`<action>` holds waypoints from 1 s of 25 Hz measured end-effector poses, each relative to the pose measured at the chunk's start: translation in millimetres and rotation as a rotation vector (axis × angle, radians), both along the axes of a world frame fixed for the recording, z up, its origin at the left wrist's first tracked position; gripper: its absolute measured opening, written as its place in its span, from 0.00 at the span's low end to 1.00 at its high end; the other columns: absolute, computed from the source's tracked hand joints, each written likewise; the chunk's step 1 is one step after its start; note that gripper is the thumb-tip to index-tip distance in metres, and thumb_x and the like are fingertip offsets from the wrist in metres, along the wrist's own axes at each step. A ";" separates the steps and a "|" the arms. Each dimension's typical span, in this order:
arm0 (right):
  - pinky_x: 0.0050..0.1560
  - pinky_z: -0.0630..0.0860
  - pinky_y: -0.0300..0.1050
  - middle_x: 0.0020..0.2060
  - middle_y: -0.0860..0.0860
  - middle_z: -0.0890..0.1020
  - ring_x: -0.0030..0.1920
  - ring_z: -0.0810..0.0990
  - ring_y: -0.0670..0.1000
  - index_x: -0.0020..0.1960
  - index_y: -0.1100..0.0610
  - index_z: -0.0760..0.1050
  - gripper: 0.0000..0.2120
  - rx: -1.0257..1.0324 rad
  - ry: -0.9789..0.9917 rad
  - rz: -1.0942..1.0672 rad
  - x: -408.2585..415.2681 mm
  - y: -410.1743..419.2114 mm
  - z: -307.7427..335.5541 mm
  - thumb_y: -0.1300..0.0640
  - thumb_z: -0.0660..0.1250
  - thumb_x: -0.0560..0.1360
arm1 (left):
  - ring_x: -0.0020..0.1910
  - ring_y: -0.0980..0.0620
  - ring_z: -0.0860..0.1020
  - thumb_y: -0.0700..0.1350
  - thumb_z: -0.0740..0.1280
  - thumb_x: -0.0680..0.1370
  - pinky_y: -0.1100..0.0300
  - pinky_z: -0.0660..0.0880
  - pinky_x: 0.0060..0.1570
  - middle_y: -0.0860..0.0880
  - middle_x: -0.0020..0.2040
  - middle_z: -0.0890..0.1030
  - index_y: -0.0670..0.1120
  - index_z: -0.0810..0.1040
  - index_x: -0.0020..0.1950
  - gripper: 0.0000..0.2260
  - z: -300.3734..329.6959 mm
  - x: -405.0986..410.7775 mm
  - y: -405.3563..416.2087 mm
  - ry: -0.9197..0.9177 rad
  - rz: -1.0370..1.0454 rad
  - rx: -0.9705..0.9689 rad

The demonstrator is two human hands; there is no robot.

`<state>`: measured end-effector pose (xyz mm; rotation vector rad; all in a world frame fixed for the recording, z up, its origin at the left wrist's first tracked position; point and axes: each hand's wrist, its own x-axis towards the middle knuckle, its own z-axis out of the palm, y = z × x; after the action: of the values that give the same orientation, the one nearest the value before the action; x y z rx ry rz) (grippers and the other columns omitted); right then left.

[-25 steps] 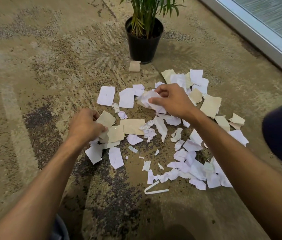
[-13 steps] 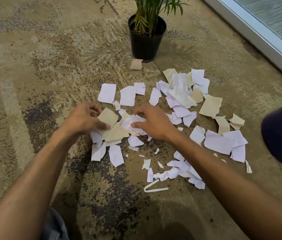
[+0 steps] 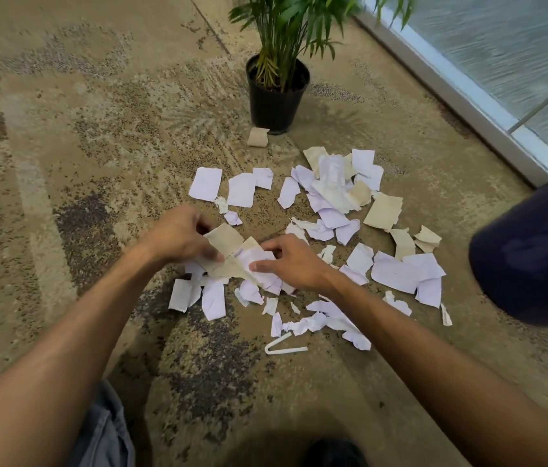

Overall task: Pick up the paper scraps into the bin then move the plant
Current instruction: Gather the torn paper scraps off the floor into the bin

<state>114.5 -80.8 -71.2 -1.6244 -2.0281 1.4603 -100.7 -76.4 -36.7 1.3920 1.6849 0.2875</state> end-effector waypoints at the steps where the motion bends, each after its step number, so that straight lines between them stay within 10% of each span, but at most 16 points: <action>1: 0.39 0.67 0.43 0.43 0.57 0.85 0.37 0.75 0.48 0.49 0.59 0.84 0.09 -0.024 0.023 -0.029 4.7 -4.6 2.9 0.54 0.73 0.74 | 0.43 0.51 0.82 0.38 0.79 0.65 0.56 0.79 0.46 0.50 0.43 0.85 0.47 0.85 0.45 0.12 3.5 5.1 -4.3 -0.034 0.002 0.035; 9: 0.39 0.69 0.40 0.37 0.55 0.84 0.37 0.76 0.46 0.47 0.60 0.84 0.06 0.065 0.229 -0.270 71.1 -44.5 69.7 0.57 0.73 0.74 | 0.43 0.50 0.85 0.39 0.78 0.61 0.61 0.79 0.37 0.46 0.46 0.86 0.44 0.83 0.52 0.19 51.8 43.3 -34.8 -0.532 0.260 0.137; 14: 0.49 0.75 0.56 0.52 0.72 0.78 0.53 0.78 0.71 0.54 0.69 0.80 0.17 0.245 0.266 -0.439 138.4 -58.6 135.5 0.55 0.73 0.74 | 0.45 0.49 0.83 0.36 0.76 0.66 0.56 0.79 0.41 0.47 0.46 0.85 0.41 0.82 0.55 0.18 83.5 91.7 -34.8 -0.672 0.421 0.153; 20: 0.46 0.79 0.59 0.41 0.56 0.86 0.40 0.83 0.53 0.47 0.55 0.85 0.05 0.666 0.217 -0.635 231.3 -83.1 238.1 0.60 0.76 0.71 | 0.34 0.54 0.83 0.35 0.78 0.65 0.62 0.79 0.33 0.47 0.40 0.84 0.42 0.83 0.47 0.13 169.0 227.7 -14.3 -0.748 0.177 0.336; 25: 0.40 0.77 0.48 0.36 0.48 0.85 0.40 0.83 0.52 0.42 0.50 0.82 0.06 0.918 -0.026 -0.919 321.9 -93.9 289.0 0.51 0.77 0.68 | 0.44 0.46 0.83 0.38 0.79 0.66 0.51 0.81 0.47 0.42 0.46 0.85 0.39 0.84 0.50 0.14 227.4 363.7 -5.4 -0.734 0.002 0.404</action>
<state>436.3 -174.7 217.8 -1.6820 -1.2530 0.1408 262.9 -81.8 190.7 1.3302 1.0431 1.0468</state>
